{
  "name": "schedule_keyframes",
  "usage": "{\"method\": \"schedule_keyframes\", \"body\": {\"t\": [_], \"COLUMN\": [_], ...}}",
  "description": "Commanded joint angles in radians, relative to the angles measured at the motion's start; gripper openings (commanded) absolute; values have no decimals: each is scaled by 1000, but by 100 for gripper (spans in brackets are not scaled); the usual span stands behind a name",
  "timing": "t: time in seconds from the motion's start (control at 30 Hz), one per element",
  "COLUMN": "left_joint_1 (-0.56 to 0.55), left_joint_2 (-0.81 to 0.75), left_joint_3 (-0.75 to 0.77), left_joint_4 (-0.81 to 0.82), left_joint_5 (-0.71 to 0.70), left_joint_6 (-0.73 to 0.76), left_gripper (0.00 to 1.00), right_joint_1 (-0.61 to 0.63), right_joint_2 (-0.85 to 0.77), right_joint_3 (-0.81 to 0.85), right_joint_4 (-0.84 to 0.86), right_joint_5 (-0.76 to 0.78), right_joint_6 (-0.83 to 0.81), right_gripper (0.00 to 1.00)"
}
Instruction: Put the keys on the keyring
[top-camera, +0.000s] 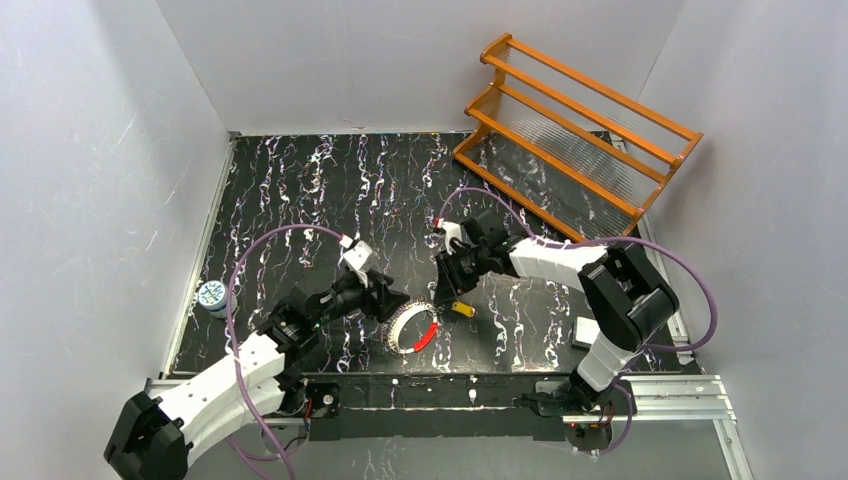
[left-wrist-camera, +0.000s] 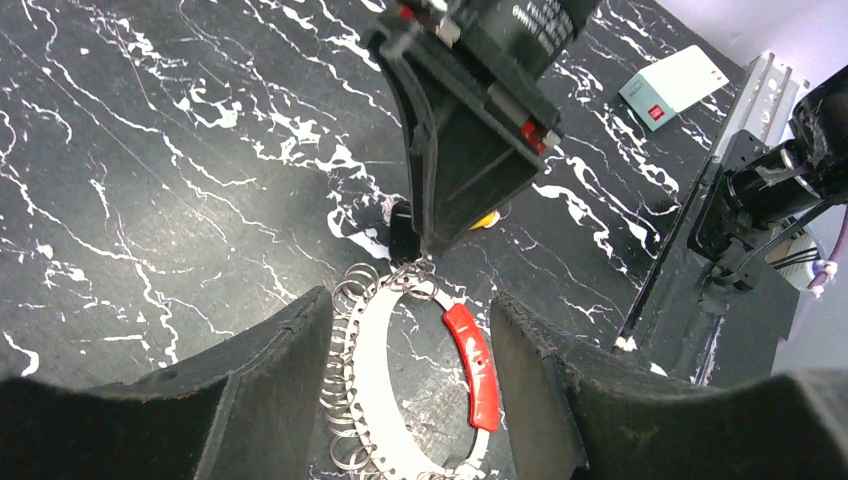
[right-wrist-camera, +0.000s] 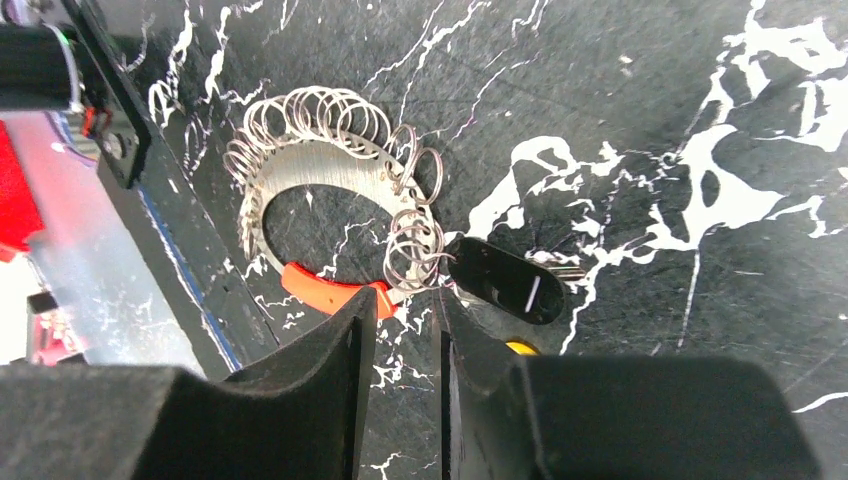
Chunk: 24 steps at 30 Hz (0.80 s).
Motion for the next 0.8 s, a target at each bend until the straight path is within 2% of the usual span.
{"method": "schedule_keyframes", "body": {"t": [0.0,0.3,0.5,0.77], "left_joint_1": [-4,-4,-4,-5], "left_joint_2": [-25,-5,-5,0], "left_joint_3": [-18,-28,-22,-16], "left_joint_4": [39,32,-25,-75], "left_joint_5": [-1,-75,-102,-157], "left_joint_6": [-18,-150,-155,-196], "left_gripper": [56,55,54,54], "right_joint_1": [65,134,141,142], "right_joint_2": [-6,39,53,71], "right_joint_3": [47,120,144,194], "right_joint_4": [-55,-100,-114,-112], "right_joint_5": [87,239,312,270], "right_joint_6": [-57,-94,-133,-128], "right_gripper": [35,41,44,42]}}
